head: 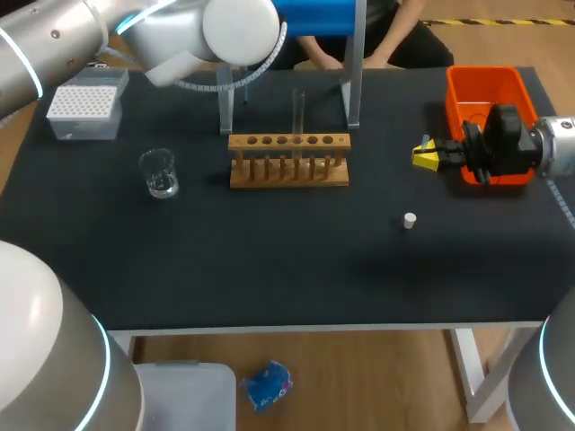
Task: Invert the test tube, pick up the pipette, mount the tip to pipette, aspirate from beaker and dispense into the tube, eject the tip, return the pipette, and cap with the stopper.
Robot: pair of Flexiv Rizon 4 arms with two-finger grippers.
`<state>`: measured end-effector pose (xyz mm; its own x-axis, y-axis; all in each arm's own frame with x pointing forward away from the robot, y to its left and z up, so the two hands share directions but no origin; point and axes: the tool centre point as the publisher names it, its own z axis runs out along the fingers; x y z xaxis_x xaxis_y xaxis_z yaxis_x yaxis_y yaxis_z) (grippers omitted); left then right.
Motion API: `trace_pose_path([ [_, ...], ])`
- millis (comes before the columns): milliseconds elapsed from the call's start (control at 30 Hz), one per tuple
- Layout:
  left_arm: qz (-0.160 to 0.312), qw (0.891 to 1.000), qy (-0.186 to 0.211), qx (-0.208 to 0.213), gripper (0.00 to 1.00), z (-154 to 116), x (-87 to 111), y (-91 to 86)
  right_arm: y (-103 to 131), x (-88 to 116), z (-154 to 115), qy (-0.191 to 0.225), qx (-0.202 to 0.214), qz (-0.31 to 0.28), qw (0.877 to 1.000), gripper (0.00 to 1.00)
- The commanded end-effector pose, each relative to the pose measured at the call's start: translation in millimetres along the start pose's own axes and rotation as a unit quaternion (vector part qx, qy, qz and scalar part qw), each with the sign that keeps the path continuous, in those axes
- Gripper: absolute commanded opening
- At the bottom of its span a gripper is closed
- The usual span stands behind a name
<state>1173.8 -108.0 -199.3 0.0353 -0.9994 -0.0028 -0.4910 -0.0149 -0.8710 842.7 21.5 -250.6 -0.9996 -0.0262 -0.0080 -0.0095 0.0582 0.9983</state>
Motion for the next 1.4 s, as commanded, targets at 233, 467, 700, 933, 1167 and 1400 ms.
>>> trace_pose_path([
  [233,-0.003,1.000,-0.006,0.000,1.00,4.8,3.2,-0.6,0.7,1.0,-0.4,-0.001,0.001,0.000,1.000,0.00],
  [467,-0.005,1.000,-0.010,0.000,1.00,5.8,3.1,-0.6,0.7,1.0,-0.4,-0.001,0.001,0.000,1.000,0.00],
  [700,-0.007,1.000,-0.019,0.001,1.00,5.8,2.6,-0.5,0.7,1.0,-0.4,-0.001,0.001,0.000,1.000,0.00],
  [933,-0.011,0.999,-0.030,0.002,1.00,5.3,1.7,-0.3,0.7,1.0,-0.4,-0.001,0.001,0.000,1.000,0.00],
  [1167,-0.018,0.999,-0.048,0.003,1.00,5.2,-0.9,-0.2,0.7,1.0,-0.4,-0.001,0.001,0.000,1.000,0.00],
  [1400,-0.020,0.999,-0.050,0.003,1.00,5.4,-1.6,0.2,0.7,1.0,-0.4,-0.001,0.001,0.000,1.000,0.00],
])
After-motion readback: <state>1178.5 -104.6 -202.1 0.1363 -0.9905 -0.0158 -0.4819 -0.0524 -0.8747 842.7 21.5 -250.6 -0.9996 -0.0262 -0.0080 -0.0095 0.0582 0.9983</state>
